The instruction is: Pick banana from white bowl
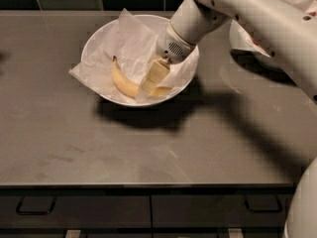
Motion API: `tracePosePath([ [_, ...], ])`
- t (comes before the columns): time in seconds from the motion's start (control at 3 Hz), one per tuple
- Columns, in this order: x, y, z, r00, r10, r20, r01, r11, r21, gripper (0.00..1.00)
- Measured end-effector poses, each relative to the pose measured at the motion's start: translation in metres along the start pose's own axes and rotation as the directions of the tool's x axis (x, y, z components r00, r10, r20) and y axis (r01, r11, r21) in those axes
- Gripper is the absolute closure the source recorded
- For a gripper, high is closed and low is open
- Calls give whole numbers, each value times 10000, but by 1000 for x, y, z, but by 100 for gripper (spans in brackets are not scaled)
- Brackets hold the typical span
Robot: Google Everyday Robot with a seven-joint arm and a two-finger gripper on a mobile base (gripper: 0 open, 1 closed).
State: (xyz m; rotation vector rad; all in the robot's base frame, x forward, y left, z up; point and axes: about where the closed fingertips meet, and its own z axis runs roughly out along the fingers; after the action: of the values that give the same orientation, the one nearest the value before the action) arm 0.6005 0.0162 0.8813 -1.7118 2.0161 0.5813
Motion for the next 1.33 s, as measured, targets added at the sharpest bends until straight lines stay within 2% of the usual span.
tracePosePath([
  [1.0,14,4,26,9977,62,-679,-63,10000,-15,32],
  [1.33,17,5,32,9963,91,-853,-93,10000,-25,50],
])
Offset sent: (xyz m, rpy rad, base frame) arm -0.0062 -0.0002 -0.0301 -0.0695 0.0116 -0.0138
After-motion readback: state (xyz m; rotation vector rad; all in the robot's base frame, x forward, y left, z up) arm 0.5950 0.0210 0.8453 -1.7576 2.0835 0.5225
